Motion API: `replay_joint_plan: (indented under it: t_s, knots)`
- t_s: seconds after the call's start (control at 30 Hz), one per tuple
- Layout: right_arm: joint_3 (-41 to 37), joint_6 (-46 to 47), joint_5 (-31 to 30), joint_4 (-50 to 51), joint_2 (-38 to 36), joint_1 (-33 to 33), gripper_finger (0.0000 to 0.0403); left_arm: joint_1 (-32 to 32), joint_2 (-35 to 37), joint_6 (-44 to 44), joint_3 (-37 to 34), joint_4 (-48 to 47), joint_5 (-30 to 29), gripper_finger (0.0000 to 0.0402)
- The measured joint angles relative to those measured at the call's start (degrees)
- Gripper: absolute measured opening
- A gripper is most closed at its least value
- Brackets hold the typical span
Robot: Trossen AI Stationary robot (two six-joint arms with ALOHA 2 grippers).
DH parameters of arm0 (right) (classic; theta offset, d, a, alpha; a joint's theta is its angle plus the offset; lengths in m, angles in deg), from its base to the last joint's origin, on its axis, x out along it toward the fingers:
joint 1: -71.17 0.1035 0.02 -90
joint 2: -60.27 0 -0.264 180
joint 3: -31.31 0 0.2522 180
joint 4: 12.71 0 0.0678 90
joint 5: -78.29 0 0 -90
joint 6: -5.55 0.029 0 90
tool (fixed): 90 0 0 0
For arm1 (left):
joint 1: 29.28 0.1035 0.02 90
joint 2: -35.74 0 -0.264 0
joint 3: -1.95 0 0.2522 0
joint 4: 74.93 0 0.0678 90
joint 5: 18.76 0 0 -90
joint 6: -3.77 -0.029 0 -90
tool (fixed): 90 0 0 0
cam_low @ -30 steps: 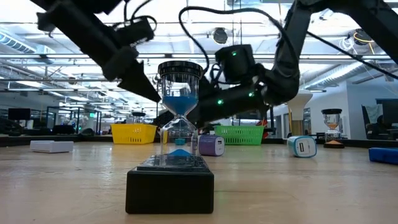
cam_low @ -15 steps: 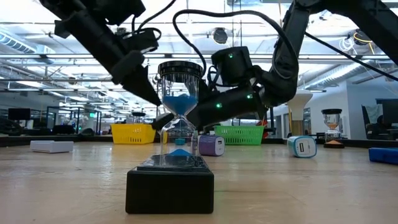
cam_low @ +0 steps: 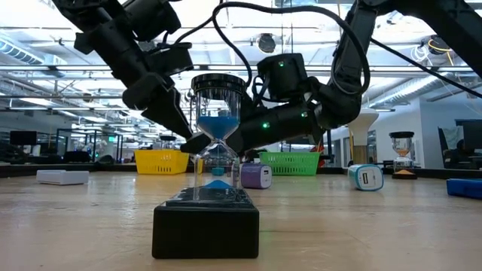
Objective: Pick & Place Office items
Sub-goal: Put the left green charger adapter into the orange bin
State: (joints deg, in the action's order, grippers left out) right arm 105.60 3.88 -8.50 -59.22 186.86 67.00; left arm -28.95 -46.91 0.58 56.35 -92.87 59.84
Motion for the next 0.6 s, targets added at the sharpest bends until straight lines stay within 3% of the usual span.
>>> replay_joint_plan:
  t_s: [0.27, 0.6]
  knots:
    - [0.0, -0.6, 0.0, 0.1, 0.0, 0.1, 0.0134, 0.0, 0.0, -1.3, 0.0, 0.4, 1.6, 0.0079]
    - [-0.1, 0.1, 1.2, -0.2, 0.0, 0.1, 0.0134, 0.0, 0.0, -1.3, -0.1, 1.2, 1.6, 0.0067]
